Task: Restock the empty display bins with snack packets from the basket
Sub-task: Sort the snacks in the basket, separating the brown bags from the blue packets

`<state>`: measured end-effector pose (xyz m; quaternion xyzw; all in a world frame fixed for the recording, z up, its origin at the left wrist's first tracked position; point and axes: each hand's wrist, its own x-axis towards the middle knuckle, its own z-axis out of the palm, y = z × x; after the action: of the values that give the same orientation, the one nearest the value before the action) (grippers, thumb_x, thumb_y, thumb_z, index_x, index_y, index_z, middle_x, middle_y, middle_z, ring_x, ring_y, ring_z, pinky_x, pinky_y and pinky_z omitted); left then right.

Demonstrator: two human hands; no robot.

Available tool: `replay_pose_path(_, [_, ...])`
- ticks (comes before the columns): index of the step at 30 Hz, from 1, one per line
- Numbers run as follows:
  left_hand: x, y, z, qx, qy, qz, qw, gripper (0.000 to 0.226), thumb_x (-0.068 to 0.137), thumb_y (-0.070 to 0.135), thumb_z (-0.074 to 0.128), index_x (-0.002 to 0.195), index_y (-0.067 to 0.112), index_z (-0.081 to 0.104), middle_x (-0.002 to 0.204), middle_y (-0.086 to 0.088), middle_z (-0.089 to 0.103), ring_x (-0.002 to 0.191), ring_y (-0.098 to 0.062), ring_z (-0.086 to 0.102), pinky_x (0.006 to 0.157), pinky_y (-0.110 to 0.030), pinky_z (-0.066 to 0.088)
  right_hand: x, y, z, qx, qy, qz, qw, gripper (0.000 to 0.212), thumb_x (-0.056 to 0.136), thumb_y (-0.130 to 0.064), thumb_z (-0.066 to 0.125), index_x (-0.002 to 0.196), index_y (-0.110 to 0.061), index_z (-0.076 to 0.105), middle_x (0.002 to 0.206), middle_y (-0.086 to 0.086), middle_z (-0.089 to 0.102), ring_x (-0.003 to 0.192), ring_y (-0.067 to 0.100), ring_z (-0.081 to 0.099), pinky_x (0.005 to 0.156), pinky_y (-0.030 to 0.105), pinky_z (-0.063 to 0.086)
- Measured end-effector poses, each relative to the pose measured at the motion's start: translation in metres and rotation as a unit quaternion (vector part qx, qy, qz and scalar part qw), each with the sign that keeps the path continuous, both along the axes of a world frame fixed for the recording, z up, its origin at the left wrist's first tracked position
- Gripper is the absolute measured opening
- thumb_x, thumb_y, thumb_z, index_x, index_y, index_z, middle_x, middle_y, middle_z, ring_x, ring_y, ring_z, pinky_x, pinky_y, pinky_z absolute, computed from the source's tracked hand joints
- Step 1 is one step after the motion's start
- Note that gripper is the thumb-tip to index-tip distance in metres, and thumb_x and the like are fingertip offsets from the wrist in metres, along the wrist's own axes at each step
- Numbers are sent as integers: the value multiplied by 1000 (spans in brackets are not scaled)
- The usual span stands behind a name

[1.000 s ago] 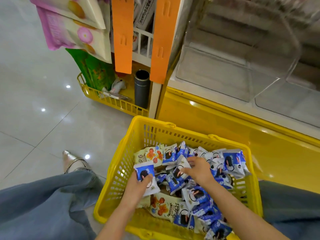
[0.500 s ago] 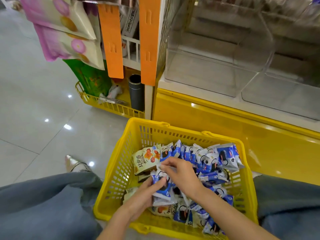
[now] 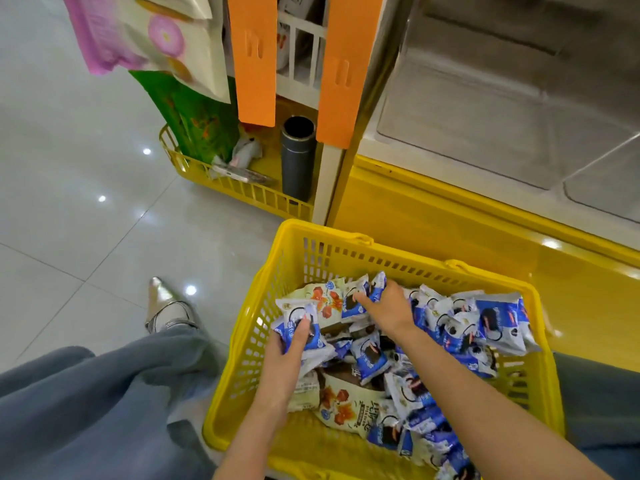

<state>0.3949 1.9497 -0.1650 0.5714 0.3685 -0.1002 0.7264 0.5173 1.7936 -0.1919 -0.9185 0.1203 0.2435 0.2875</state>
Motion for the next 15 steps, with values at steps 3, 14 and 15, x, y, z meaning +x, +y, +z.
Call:
replay_pose_path(3, [5,0,-2,9,3,9,1000,80,65,63,55,135,24,42,116,9,59,101,-9,59,97,-37,44,2,11,-6,-12,0,-3,1000,103,74,-57,69,143,0,19,143,16,37,125,31,44,94,40,44])
replay_pose_path(14, [7,-13,8,90,-18,-40,995,61,87,42,57,140,20,35,114,15,43,96,4,41,89,-23,31,-18,2,17,94,-24,-44,994,84,79,-18,74,142,-4,22,139,14,43,120,29,50,93,33,44])
replay_pose_path(15, [8,-17,10,96,-22,-54,994,61,86,44,57,139,23,35,115,17,44,95,6,42,89,-22,31,-23,-5,27,126,-24,-48,991,85,79,-18,75,143,-6,21,139,12,44,117,26,52,90,26,45])
